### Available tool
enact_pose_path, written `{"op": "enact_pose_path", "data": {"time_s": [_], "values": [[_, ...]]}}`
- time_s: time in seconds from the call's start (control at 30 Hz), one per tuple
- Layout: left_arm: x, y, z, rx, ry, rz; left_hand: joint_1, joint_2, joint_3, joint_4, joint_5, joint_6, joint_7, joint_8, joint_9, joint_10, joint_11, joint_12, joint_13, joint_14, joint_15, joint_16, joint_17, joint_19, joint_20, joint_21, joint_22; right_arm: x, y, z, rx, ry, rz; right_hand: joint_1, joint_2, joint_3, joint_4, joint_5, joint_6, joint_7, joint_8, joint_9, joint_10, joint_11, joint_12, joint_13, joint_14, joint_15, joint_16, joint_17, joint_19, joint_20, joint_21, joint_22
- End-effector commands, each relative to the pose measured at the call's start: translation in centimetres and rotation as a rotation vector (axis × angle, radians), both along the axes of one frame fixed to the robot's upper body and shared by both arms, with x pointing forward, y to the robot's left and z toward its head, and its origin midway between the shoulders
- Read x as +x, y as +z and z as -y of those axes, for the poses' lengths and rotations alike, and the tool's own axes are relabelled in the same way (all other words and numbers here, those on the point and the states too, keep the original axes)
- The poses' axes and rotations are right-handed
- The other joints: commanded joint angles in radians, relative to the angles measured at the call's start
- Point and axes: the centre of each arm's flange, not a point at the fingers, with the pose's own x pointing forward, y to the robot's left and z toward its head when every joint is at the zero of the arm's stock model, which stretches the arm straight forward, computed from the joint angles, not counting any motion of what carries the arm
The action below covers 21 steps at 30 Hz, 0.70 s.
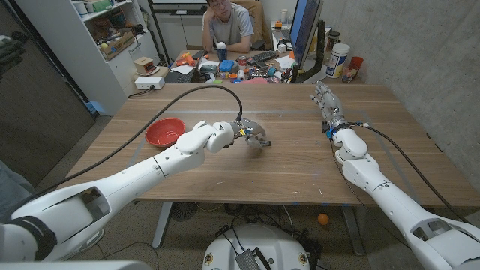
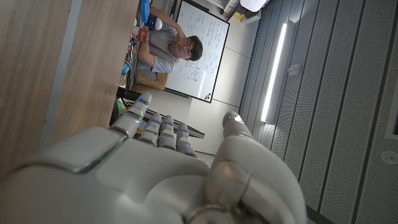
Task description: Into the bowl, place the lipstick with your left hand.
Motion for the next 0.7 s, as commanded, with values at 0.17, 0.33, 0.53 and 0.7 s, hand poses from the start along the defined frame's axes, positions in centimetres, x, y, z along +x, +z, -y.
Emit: {"op": "enact_pose_path", "data": {"time_s": [0.17, 0.33, 0.53, 0.7], "values": [[0.4, -1.2, 0.9, 0.01, 0.007, -0.015, 0.011, 0.0, -0.009, 0.0, 0.0, 0.015, -0.002, 0.004, 0.004, 0.017, -0.001, 0.009, 0.003, 0.018, -0.004, 0.007, 0.006, 0.01, -0.001, 0.008, 0.003, 0.2, -1.3, 0.7, 0.027, 0.002, -0.01, -0.004, -0.005, -0.004, 0.002, 0.007, 0.004, -0.004, 0.002, 0.002, 0.003, 0.004, 0.001, 0.005, 0.007, 0.004, 0.002, 0.006, 0.007, 0.004, -0.003, 0.002], [0.4, -1.5, 1.0, 0.001, 0.015, 0.003, 0.021, 0.001, -0.013, -0.003, 0.0, 0.037, -0.005, 0.009, 0.004, 0.06, -0.013, 0.024, 0.005, 0.048, -0.015, 0.015, 0.005, 0.029, -0.009, 0.014, 0.003, 0.3, -1.8, 0.9, 0.033, 0.003, -0.018, -0.004, -0.006, -0.005, 0.002, 0.007, 0.004, -0.003, 0.003, 0.002, 0.003, 0.003, 0.001, 0.005, 0.007, 0.004, 0.001, 0.006, 0.007, 0.003, -0.003, 0.002], [0.2, -2.1, 1.2, -0.026, 0.025, 0.035, 0.116, 0.012, -0.019, -0.018, 0.001, 0.176, -0.018, 0.046, 0.006, 0.263, -0.075, 0.086, 0.014, 0.233, -0.072, 0.063, 0.004, 0.159, -0.063, 0.053, 0.005, 0.4, -2.2, 1.2, 0.04, 0.003, -0.024, -0.005, -0.006, -0.006, 0.002, 0.007, 0.004, -0.003, 0.002, 0.002, 0.003, 0.003, 0.0, 0.005, 0.007, 0.003, 0.001, 0.006, 0.007, 0.004, -0.003, 0.002], [0.3, -2.2, 1.3, -0.026, 0.037, 0.031, 0.17, 0.009, -0.032, -0.014, 0.001, 0.255, -0.025, 0.066, 0.006, 0.362, -0.105, 0.107, 0.016, 0.346, -0.104, 0.095, 0.004, 0.208, -0.085, 0.063, 0.006, 0.4, -2.6, 1.3, 0.046, 0.007, -0.029, -0.006, -0.006, -0.007, 0.002, 0.007, 0.004, -0.004, 0.002, 0.002, 0.003, 0.002, 0.0, 0.005, 0.007, 0.003, 0.001, 0.006, 0.007, 0.004, -0.003, 0.002]]}}
